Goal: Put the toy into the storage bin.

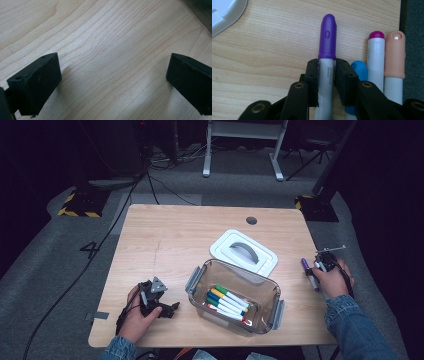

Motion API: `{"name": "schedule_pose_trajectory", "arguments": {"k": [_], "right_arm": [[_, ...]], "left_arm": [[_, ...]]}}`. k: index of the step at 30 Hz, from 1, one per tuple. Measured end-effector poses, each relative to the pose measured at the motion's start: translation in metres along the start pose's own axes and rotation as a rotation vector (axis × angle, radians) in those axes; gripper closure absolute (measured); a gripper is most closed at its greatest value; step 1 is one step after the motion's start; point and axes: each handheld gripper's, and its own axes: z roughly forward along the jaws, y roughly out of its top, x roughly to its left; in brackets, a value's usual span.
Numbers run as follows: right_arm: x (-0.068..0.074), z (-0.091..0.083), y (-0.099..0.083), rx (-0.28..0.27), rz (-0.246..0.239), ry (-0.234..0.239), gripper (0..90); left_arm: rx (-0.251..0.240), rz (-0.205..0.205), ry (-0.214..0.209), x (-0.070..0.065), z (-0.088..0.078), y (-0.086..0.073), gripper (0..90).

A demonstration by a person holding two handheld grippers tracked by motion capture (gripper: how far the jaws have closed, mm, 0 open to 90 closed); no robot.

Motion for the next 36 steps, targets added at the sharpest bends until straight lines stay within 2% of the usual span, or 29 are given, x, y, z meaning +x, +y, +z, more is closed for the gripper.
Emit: {"name": "schedule_pose_trajectory", "arguments": {"k": [5,8,12,16,26,30,36], "right_arm": [[0.0,-0.002,0.0,0.012,0.0,0.007,77.2],[0.001,-0.007,0.001,-0.004,0.016,0.028,77.2],[0.003,-0.021,0.004,-0.032,0.015,0.06,77.3],[0.011,-0.039,0.01,-0.072,-0.014,0.097,77.2],[0.046,-0.083,0.026,-0.154,-0.099,0.196,77.3],[0.065,-0.099,0.032,-0.183,-0.156,0.24,77.2],[0.102,-0.12,0.038,-0.199,-0.25,0.305,77.2]], "left_arm": [[0.0,0.0,0.0,0.0,0.0,0.0,0.2],[0.0,0.0,0.0,0.0,0.0,0.0,0.2],[0.0,0.0,0.0,0.0,0.0,0.0,0.2],[0.0,0.0,0.0,0.0,0.0,0.0,0.2],[0.0,0.0,0.0,0.0,0.0,0.0,0.2],[0.0,0.0,0.0,0.0,0.0,0.0,0.2],[0.0,0.0,0.0,0.0,0.0,0.0,0.2]]}}
